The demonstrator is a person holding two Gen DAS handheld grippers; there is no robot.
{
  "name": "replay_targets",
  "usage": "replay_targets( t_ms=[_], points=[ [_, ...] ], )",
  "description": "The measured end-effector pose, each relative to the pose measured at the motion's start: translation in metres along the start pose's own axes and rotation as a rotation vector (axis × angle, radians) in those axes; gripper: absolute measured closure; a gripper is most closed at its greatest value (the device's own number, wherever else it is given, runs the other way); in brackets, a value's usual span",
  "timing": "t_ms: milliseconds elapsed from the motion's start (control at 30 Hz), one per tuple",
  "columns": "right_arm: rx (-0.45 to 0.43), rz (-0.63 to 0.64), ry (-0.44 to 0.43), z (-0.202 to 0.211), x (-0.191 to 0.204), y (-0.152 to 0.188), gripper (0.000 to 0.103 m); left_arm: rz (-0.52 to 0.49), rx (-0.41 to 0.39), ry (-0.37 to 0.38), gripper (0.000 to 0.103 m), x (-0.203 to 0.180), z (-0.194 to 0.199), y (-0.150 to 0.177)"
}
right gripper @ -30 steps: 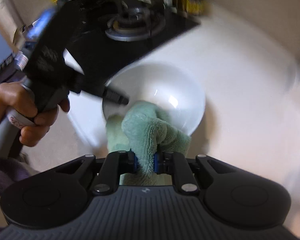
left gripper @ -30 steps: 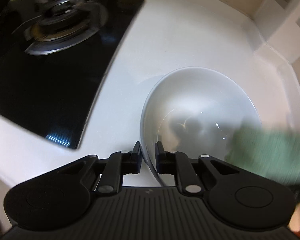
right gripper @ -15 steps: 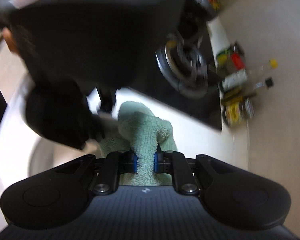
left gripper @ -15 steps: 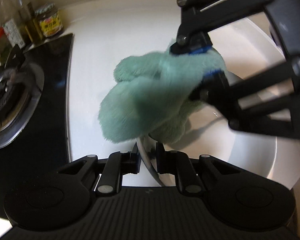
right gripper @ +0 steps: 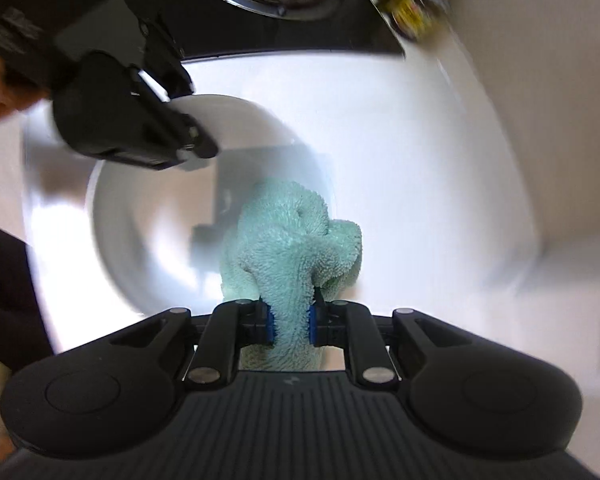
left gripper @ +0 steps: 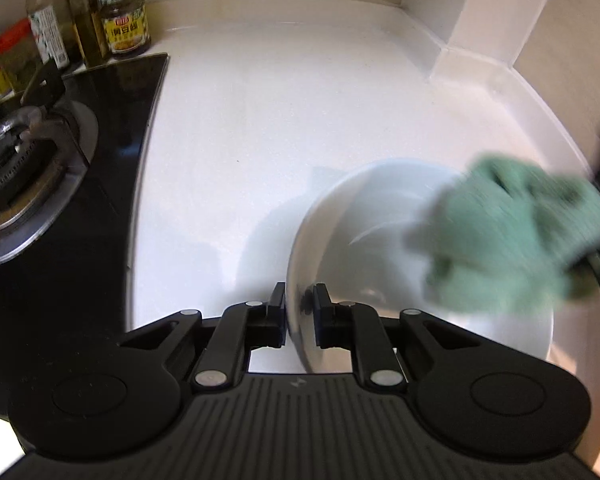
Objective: Clean bowl
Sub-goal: 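Wipe the bowl wall with the towel in the right gripper while left holds rim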
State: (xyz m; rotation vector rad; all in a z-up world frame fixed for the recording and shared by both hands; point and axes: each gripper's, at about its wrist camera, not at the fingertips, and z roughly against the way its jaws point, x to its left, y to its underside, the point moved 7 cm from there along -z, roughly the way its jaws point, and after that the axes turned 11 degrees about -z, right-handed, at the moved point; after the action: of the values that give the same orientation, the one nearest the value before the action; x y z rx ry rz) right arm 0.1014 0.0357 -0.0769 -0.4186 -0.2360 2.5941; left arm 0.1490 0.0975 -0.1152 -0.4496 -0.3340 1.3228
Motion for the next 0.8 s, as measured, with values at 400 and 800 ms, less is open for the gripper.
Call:
replay_targets(
  t_ms=[400, 800],
  points=[
    [-0.141, -0.314, -0.187, 0.038, 0.056, 0.029, 0.091, 0.056, 0.023, -0.040, 0.085, 0.002, -0.002, 0.000],
    [-0.311, -0.653, -0.394, 0.034, 0.029, 0.017, 0.091, 0.182, 0.074, 0.000, 0.090, 0.008, 0.026, 0.005]
  ],
)
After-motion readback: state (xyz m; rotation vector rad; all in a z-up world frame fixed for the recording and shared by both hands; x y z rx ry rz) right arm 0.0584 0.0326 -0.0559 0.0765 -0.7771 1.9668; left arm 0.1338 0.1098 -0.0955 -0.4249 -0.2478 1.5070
